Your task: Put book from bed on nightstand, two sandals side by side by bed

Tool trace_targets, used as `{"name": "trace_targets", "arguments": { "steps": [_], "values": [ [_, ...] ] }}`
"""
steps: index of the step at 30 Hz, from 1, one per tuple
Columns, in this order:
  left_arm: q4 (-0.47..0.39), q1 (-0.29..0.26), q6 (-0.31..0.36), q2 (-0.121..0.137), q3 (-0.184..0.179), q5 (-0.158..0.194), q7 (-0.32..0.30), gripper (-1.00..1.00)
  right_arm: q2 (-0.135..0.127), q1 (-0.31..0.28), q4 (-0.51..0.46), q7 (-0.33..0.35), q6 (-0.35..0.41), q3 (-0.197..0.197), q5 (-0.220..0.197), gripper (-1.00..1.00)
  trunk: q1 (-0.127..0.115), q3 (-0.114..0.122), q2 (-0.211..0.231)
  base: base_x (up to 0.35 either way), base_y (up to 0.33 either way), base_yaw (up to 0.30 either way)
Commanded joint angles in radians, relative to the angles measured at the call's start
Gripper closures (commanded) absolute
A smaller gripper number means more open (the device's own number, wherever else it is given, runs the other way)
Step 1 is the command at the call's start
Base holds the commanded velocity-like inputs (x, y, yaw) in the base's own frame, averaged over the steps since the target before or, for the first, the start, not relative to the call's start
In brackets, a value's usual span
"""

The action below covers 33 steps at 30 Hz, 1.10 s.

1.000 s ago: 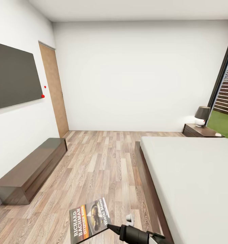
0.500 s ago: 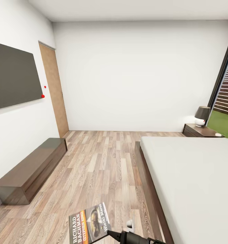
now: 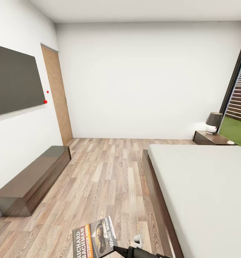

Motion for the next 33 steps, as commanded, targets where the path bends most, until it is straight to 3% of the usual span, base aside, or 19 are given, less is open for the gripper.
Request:
{"name": "trace_targets", "arguments": {
  "steps": [1,33],
  "values": [
    [0.001,0.000,-0.002,0.000,-0.008,0.010,-0.003,-1.00,0.000,0.000,0.001,0.003,0.011,0.003,-0.012,1.00,0.000,0.000,-0.001,0.000,0.000,0.000],
    [0.001,0.000,-0.014,0.000,-0.007,0.010,-0.002,-1.00,0.000,0.003,0.001,-0.005,0.001,0.003,-0.015,1.00,0.000,0.000,-0.001,0.000,0.000,0.000]
  ]
}}
